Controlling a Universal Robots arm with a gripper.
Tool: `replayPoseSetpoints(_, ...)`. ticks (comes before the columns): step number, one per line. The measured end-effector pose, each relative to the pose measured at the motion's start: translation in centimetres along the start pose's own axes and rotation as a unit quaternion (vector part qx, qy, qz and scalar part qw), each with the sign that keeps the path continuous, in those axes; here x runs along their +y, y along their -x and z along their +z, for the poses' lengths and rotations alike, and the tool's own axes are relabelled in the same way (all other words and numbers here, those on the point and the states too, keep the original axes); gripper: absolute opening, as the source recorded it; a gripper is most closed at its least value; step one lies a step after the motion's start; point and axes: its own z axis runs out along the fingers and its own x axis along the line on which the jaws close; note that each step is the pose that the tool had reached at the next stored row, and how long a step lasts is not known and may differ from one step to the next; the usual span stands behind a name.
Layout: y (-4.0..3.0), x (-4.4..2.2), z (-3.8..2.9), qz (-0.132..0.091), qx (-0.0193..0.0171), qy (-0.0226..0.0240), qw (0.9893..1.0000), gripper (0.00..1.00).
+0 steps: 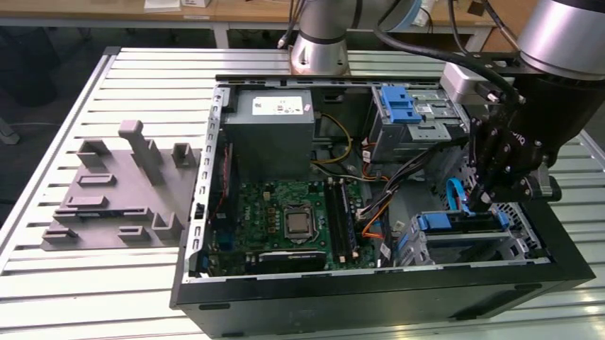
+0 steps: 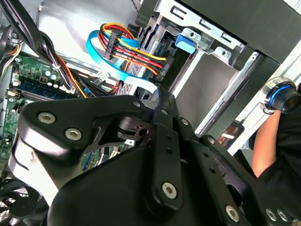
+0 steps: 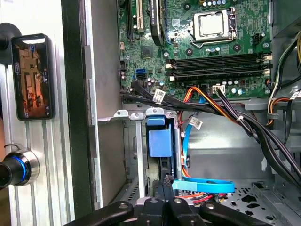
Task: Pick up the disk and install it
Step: 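Insert the second disk wire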
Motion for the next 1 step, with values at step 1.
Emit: replayPoseSetpoints(1, 0.0, 0.0, 0.0, 0.0, 0.0, 0.0, 1.0, 0.12)
